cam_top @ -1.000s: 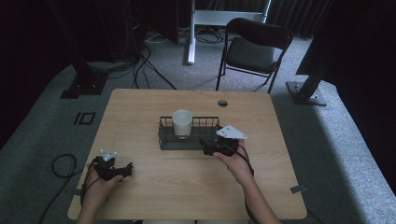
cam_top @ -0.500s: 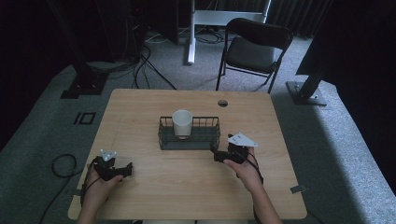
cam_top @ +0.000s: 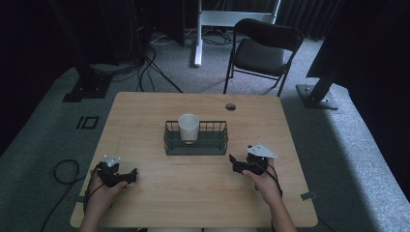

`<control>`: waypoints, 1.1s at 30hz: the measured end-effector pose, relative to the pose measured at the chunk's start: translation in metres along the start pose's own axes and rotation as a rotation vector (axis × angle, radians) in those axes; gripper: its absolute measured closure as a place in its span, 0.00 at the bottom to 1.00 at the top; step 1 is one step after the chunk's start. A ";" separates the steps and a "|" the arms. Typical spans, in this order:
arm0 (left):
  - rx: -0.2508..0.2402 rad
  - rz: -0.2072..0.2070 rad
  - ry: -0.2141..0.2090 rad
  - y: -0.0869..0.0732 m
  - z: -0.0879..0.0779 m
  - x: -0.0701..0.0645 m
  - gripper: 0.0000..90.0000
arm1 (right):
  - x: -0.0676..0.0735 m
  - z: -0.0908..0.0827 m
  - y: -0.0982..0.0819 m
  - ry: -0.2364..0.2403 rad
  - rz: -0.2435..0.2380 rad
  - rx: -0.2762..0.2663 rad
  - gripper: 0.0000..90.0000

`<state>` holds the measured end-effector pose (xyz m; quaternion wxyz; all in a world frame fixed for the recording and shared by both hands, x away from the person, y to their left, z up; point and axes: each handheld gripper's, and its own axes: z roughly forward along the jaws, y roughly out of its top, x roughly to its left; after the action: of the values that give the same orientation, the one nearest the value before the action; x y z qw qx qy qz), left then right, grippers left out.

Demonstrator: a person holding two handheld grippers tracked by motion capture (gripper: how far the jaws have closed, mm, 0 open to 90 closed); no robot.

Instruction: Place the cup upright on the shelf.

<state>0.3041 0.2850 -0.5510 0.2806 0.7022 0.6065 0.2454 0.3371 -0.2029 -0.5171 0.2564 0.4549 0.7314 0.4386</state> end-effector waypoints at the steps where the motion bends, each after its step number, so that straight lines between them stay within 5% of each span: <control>1: 0.000 0.000 0.000 0.000 0.000 0.000 0.02 | -0.003 -0.001 -0.003 -0.006 0.010 0.008 0.13; 29: 0.000 0.000 0.000 0.000 0.000 0.000 0.02 | -0.054 -0.045 -0.047 -0.099 0.107 0.133 0.13; 33: 0.000 0.000 0.000 0.000 0.000 0.000 0.02 | -0.057 -0.048 -0.050 -0.114 0.093 0.156 0.13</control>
<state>0.3041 0.2850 -0.5510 0.2807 0.7022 0.6066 0.2454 0.3039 -0.2834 -0.5392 0.2407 0.5310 0.7258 0.3652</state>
